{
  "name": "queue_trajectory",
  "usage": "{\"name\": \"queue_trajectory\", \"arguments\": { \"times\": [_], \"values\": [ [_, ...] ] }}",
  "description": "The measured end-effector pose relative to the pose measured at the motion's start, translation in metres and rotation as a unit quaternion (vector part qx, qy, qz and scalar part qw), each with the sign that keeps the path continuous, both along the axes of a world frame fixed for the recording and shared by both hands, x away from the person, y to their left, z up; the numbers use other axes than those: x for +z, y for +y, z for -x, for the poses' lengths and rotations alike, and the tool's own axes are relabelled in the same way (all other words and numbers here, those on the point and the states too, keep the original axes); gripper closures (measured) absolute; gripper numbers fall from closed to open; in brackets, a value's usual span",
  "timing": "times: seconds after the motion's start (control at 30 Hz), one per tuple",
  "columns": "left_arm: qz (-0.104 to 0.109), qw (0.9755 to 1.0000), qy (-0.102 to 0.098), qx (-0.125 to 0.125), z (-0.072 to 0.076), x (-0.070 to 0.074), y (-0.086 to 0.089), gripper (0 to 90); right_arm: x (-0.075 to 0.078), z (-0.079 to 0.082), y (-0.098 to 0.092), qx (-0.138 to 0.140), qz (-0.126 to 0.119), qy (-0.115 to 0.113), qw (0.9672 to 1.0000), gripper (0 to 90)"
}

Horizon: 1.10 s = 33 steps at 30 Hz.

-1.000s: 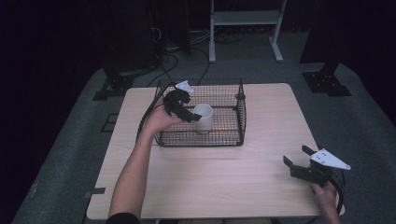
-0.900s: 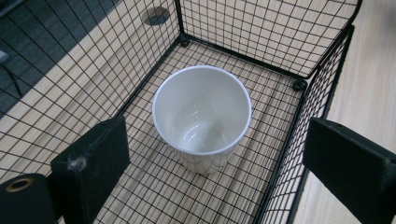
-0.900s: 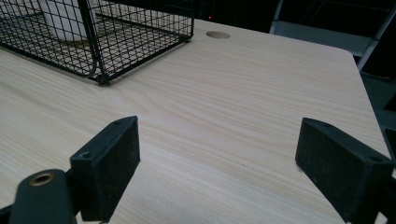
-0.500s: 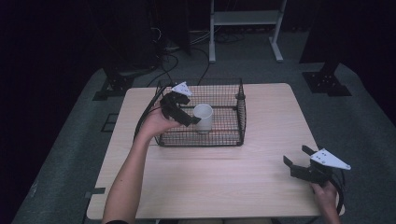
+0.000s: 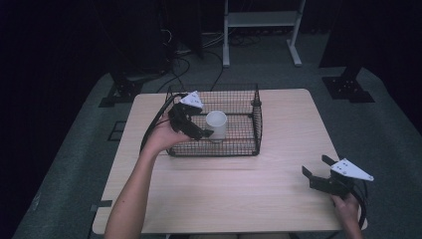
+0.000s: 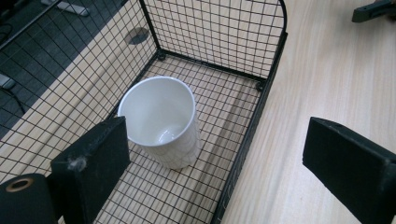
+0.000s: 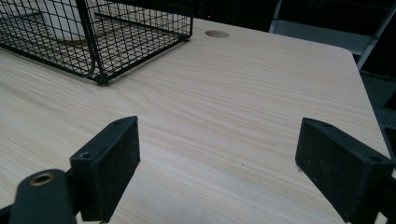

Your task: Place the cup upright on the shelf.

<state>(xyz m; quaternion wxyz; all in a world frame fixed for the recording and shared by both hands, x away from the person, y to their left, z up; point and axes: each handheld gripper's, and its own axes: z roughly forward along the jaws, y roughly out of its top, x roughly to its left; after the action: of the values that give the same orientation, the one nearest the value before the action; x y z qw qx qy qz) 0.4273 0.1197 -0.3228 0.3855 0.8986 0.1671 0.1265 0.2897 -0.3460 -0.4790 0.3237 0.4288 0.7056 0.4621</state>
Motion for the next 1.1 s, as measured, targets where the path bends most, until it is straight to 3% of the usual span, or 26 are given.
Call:
{"name": "queue_trajectory", "arguments": {
  "times": [0.4, 0.77, 1.1],
  "values": [
    [0.006, 0.9998, -0.016, -0.005, 0.023, -0.003, 0.008, 7.0, 0.000, 0.000, 0.000, -0.002, 0.001, -0.001, 1.0000, 13.1],
    [0.011, 0.9999, -0.008, -0.006, 0.037, -0.015, 0.016, 7.0, 0.000, 0.000, 0.000, -0.002, 0.003, 0.000, 1.0000, 13.1],
    [0.017, 0.9997, -0.013, -0.010, 0.052, -0.019, 0.022, 7.0, 0.000, 0.000, 0.001, -0.003, 0.004, 0.001, 1.0000, 13.1]
  ]
}}
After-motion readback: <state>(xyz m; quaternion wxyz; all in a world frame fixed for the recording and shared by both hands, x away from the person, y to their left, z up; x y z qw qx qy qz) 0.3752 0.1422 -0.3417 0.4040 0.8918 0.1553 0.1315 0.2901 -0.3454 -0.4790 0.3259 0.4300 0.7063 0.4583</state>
